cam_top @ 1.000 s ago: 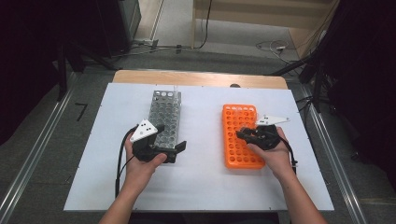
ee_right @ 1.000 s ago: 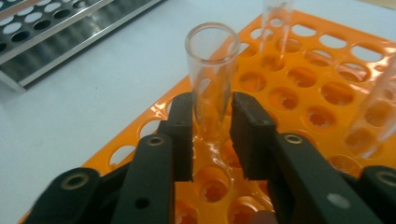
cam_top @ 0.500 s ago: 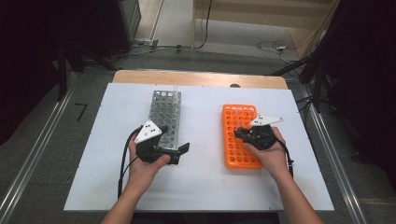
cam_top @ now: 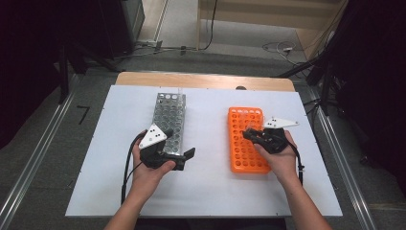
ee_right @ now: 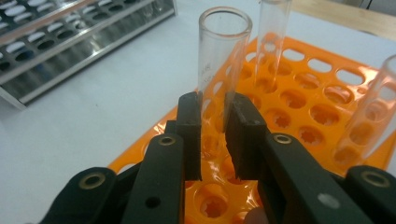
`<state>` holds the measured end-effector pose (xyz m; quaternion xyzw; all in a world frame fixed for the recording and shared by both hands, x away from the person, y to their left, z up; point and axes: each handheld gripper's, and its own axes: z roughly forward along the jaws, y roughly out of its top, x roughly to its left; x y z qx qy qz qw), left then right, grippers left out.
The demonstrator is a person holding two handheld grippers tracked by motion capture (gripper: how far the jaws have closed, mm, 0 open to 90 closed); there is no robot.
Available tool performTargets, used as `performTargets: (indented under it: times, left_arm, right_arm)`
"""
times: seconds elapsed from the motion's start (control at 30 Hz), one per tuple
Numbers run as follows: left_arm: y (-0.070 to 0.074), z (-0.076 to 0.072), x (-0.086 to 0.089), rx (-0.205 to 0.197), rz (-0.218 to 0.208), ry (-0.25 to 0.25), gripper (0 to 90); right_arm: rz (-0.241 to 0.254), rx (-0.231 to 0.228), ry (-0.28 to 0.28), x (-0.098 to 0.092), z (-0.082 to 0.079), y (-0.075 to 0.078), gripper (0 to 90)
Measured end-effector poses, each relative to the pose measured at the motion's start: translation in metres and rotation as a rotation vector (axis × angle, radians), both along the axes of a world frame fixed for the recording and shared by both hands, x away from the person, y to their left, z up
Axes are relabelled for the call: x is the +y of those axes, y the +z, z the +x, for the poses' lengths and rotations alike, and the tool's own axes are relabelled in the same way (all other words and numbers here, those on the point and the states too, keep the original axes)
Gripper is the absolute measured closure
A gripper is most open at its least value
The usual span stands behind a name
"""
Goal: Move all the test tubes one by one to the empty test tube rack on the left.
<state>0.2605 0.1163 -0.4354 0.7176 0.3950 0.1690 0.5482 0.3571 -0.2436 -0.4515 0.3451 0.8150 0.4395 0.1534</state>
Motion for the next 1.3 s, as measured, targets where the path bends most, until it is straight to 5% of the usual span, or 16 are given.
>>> performTargets:
  times: [0.33,0.83,1.3]
  left_arm:
    - [0.005,-0.002,-0.003,-0.014,-0.014,-0.015,0.0]
    - [0.013,-0.007,-0.011,-0.033,-0.037,-0.073,3.6]
    - [0.018,-0.014,-0.029,-0.065,-0.020,-0.111,36.8]
  right_arm:
    - [0.050,-0.044,0.043,0.006,-0.015,0.022,74.0]
    - [0.101,-0.021,0.201,0.045,-0.044,0.032,73.9]
    - [0.066,-0.004,0.297,0.080,-0.062,0.026,73.9]
